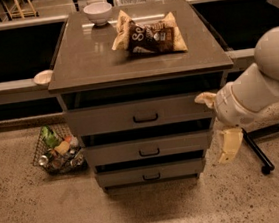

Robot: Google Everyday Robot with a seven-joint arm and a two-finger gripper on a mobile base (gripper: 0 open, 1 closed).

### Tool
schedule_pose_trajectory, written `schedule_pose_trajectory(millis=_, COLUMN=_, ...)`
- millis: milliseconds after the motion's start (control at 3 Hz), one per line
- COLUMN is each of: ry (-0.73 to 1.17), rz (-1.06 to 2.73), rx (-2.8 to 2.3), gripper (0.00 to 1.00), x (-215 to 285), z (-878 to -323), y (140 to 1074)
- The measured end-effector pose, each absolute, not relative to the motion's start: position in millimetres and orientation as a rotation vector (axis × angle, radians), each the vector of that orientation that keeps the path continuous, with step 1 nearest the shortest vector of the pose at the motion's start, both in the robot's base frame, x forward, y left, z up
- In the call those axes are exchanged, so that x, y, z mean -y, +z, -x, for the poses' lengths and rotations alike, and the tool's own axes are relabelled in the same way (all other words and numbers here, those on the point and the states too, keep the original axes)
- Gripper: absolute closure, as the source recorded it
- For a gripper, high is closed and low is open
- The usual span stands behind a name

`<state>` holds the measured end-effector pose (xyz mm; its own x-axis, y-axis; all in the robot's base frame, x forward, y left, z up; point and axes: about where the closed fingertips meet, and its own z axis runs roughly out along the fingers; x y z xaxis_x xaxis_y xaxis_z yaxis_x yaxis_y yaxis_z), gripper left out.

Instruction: Open middle drawer

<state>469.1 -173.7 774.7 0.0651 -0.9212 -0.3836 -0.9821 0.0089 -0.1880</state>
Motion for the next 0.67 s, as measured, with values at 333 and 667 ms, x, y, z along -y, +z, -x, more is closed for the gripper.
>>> schedule_pose_trajectory(millis=333, ry=0.334, rz=1.934, rx=-1.762, gripper=0.0, x=177, z=-484, y=712)
schedule_pose_trajectory(millis=667, ry=0.498, rz=1.918, rx=-1.665, gripper=0.0, x=176, z=-495, y=645)
